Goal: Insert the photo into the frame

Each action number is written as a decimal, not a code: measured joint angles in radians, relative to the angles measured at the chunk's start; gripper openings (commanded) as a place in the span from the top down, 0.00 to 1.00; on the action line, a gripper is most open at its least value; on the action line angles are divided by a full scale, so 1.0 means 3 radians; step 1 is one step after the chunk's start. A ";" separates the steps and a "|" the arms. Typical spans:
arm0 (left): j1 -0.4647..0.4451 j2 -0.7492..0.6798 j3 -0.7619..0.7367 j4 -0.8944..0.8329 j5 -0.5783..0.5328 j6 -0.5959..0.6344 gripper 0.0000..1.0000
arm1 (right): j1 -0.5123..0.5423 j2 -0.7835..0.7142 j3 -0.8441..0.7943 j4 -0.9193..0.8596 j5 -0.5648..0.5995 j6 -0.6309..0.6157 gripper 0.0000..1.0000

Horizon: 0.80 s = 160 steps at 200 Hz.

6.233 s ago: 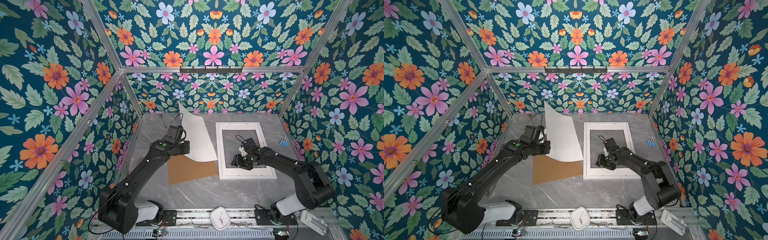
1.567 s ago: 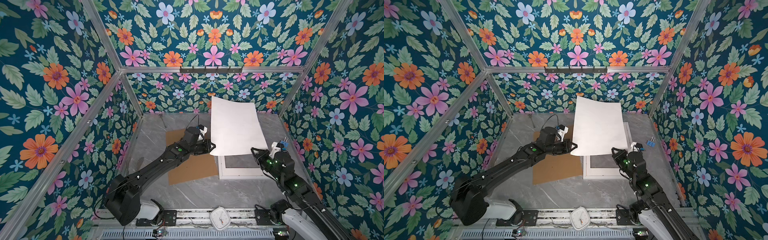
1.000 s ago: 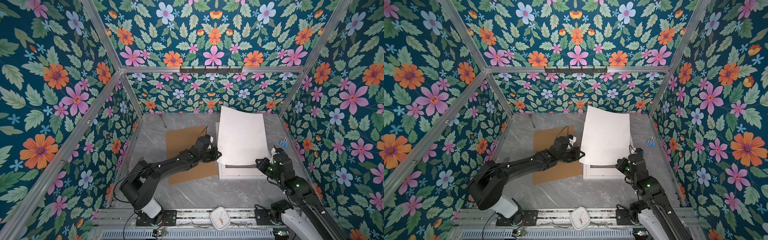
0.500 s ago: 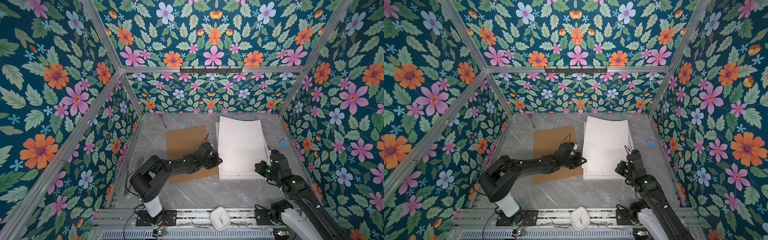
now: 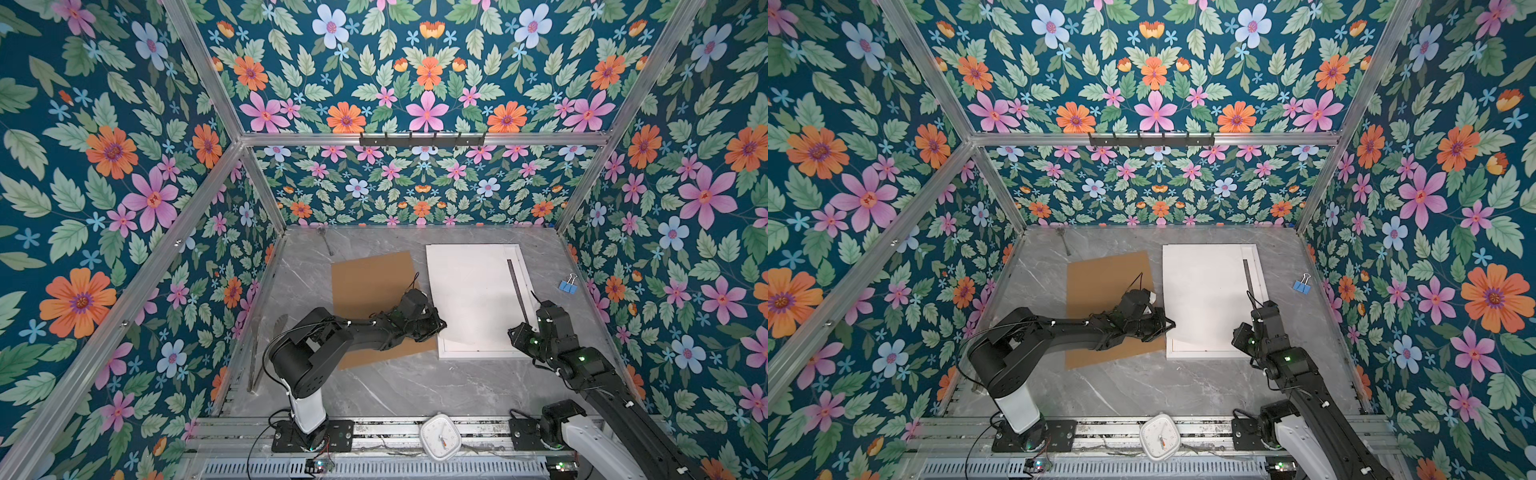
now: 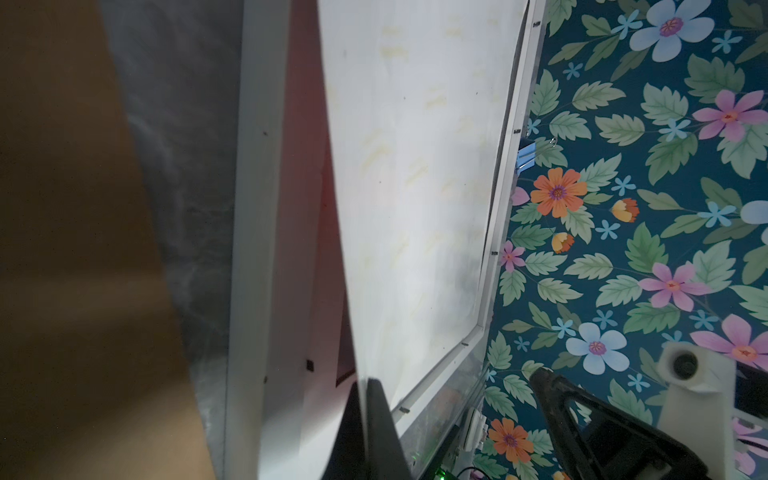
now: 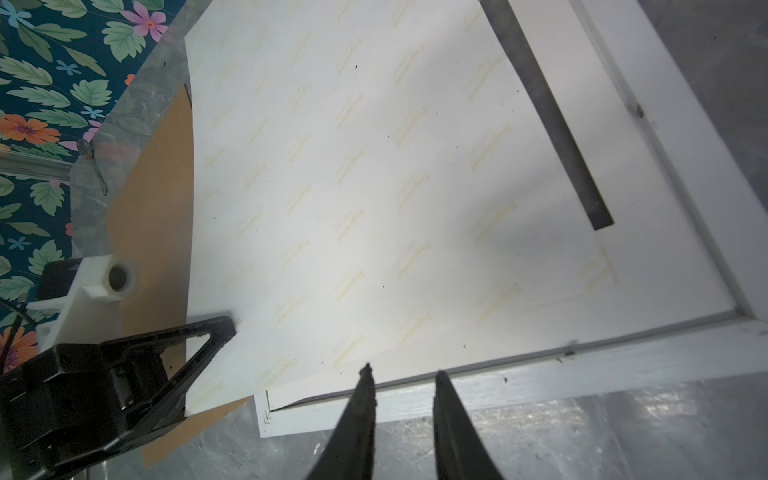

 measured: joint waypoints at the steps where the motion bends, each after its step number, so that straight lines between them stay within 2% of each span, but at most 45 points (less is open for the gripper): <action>1: 0.0000 0.0004 0.0000 0.0004 0.0000 0.0000 1.00 | -0.0003 -0.0001 -0.0003 0.0000 0.0000 0.0000 0.74; 28: -0.0001 0.0064 0.0041 0.0020 0.0041 0.0000 1.00 | -0.0014 -0.0095 -0.0032 -0.0018 0.0011 0.0001 0.73; 69: -0.0045 0.0104 0.0160 0.0014 0.0144 0.0003 1.00 | -0.0226 -0.0292 0.0039 -0.0126 0.0028 0.0010 0.55; 114: -0.0047 0.0078 0.0210 -0.0134 0.0170 0.0017 1.00 | -0.0828 -0.0319 0.0104 -0.0165 -0.0355 -0.0046 0.53; 147: -0.0047 0.0075 0.0254 -0.0163 0.0224 0.0015 1.00 | -0.0938 -0.0282 0.0150 -0.0174 -0.0523 -0.0090 0.53; 160: -0.0047 0.0050 0.0263 -0.0198 0.0235 0.0017 1.00 | -0.0941 -0.0256 0.0154 -0.0175 -0.0561 -0.0102 0.50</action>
